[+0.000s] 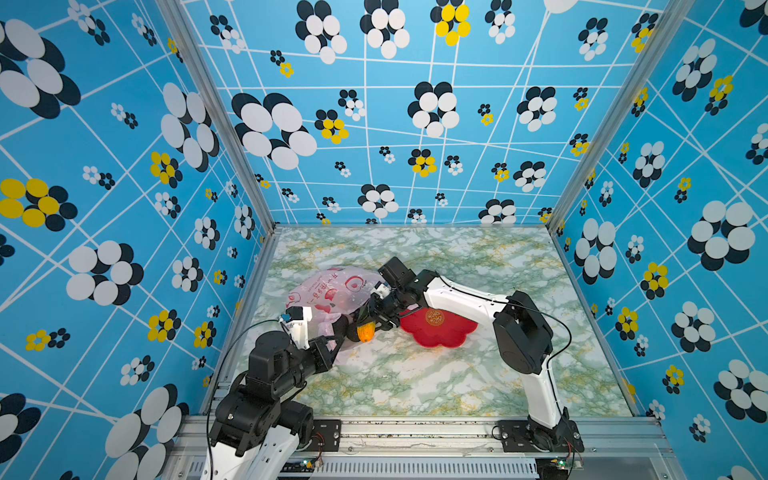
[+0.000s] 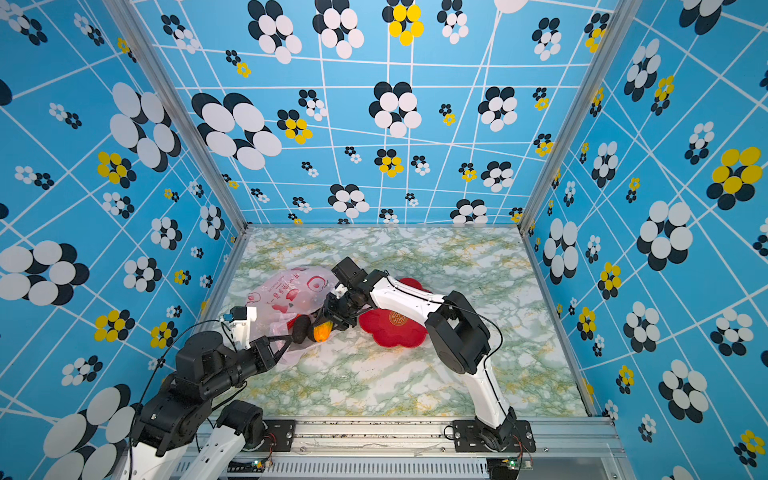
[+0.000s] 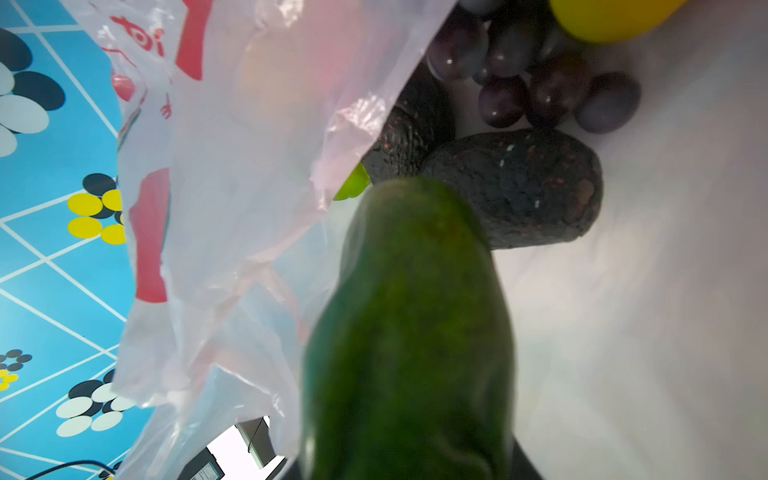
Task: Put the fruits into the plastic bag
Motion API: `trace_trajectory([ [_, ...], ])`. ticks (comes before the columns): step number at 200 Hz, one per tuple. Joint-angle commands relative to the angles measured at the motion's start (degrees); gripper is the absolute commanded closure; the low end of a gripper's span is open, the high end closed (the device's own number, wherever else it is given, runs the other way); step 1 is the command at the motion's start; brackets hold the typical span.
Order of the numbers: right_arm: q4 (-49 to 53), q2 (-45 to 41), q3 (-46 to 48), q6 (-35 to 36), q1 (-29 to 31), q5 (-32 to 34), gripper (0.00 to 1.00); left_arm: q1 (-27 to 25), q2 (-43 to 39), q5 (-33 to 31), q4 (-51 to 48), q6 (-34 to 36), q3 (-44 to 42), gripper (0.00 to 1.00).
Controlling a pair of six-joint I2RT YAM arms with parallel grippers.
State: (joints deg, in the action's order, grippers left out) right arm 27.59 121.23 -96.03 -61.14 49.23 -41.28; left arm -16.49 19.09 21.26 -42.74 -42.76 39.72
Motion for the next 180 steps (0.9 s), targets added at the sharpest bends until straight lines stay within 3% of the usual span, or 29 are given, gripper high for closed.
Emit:
trace_trajectory([
  [1,0.28,1.52,0.84,0.44,0.49,-1.44,1.00,0.44,-0.98,1.21,-1.72,1.52,-0.65,1.00],
  [124,10.92,11.75,-11.02,5.68,3.33,-4.24,1.00,0.41,-0.38,2.46,-0.77,3.06,-0.69,1.00],
  [180,18.41,19.72,-27.74,7.79,3.31,-3.99,1.00,0.45,-0.02,3.00,-0.75,3.90,-0.10,1.00],
])
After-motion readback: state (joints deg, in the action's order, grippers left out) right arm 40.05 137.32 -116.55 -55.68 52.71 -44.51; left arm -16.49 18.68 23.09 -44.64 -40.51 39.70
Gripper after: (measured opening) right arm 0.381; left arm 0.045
